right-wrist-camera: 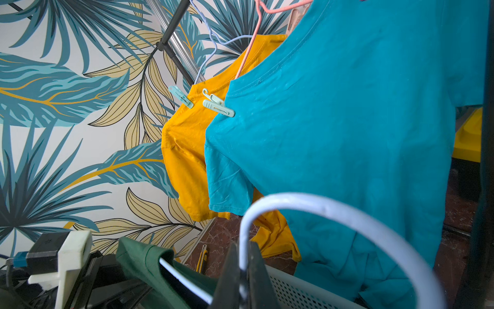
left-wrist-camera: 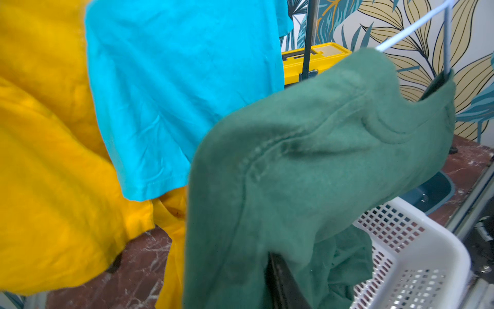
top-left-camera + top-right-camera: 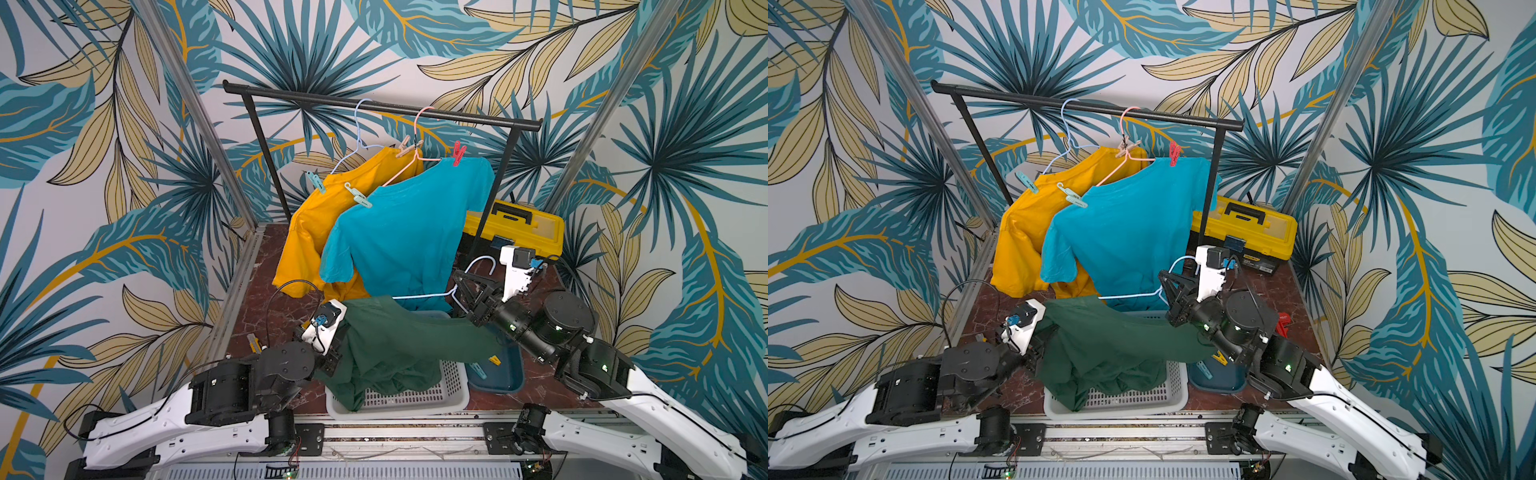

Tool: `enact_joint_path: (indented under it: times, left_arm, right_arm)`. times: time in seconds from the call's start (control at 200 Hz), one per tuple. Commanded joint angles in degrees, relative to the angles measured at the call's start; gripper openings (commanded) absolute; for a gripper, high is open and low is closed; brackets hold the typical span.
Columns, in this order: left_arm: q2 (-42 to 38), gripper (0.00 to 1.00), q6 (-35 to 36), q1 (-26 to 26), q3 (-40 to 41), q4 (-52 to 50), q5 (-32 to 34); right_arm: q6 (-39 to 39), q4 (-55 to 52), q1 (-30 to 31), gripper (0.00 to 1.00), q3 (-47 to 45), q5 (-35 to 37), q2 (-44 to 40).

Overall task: Remove the clothespins securing t-shirts to the hanger
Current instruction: Remove the T-shirt from the hanger.

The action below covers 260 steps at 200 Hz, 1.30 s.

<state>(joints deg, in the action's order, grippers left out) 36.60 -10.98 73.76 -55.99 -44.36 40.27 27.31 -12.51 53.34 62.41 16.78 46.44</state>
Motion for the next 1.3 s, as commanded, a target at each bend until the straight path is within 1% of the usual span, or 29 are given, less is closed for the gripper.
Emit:
enact_joint_path:
  times: [0.0, 0.05, 0.15, 0.315, 0.431, 0.631, 0.721, 0.851, 0.966, 1.021, 1.102, 1.222, 1.242, 1.297]
  left_arm:
    - [-1.1, 0.09, 0.5, -0.3, -1.0, 2.4, 0.8]
    - [-1.7, 0.00, 0.6, -0.3, -1.2, 3.2, 1.2]
    - [-3.1, 0.00, 0.9, -0.3, -1.6, 4.5, 3.0]
    - [-5.5, 0.00, 0.7, -0.3, -1.6, 5.7, 7.2]
    - [-7.2, 0.00, -0.1, -0.3, -1.4, 5.9, 10.6]
    - [-10.6, 0.00, -1.5, -0.3, -0.3, 5.9, 16.8]
    - [-12.4, 0.00, -1.7, -0.3, 0.2, 5.9, 18.3]
    - [-14.1, 0.00, -0.7, -0.3, 0.6, 5.8, 17.4]
    - [-12.4, 0.00, 0.2, -0.3, 0.4, 4.8, 15.5]
    - [-10.8, 0.00, 0.6, -0.3, 0.4, 4.7, 13.1]
    - [-8.3, 0.00, 0.2, -0.3, 0.6, 4.8, 11.2]
    - [-4.8, 0.00, -0.1, -0.3, 0.5, 4.8, 10.1]
    - [-4.4, 0.00, -0.1, -0.3, 0.4, 4.8, 9.9]
    - [-3.5, 0.00, -0.4, -0.3, 0.5, 4.8, 9.4]
  right_arm:
    - [1.3, 4.1, 0.1, 0.00, -1.4, -0.3, -1.0]
    - [0.9, 3.9, 0.1, 0.00, -1.5, -0.4, -0.9]
    - [0.2, 2.4, 0.1, 0.00, -1.3, -0.1, -1.1]
    - [0.2, 0.6, 0.1, 0.00, -2.9, 2.5, -3.2]
    - [0.6, -3.4, 0.1, 0.00, -3.9, 6.0, -4.9]
    - [0.9, -5.3, 0.1, 0.00, -6.4, 10.6, -9.5]
    - [0.7, -5.8, 0.1, 0.00, -7.3, 12.8, -11.7]
    - [0.6, -6.4, 0.1, 0.00, -8.2, 14.9, -14.5]
    - [1.2, -4.3, 0.1, 0.00, -9.3, 14.8, -16.1]
    - [1.2, -2.1, 0.1, 0.00, -9.4, 13.5, -16.1]
    - [0.8, -0.5, 0.1, 0.00, -7.7, 11.5, -13.7]
    - [0.6, -0.5, 0.1, 0.00, -1.8, 7.5, -7.0]
    - [0.6, 1.7, 0.1, 0.00, -1.0, 6.7, -5.9]
    - [0.7, 3.6, 0.1, 0.00, 0.5, 4.9, -3.4]
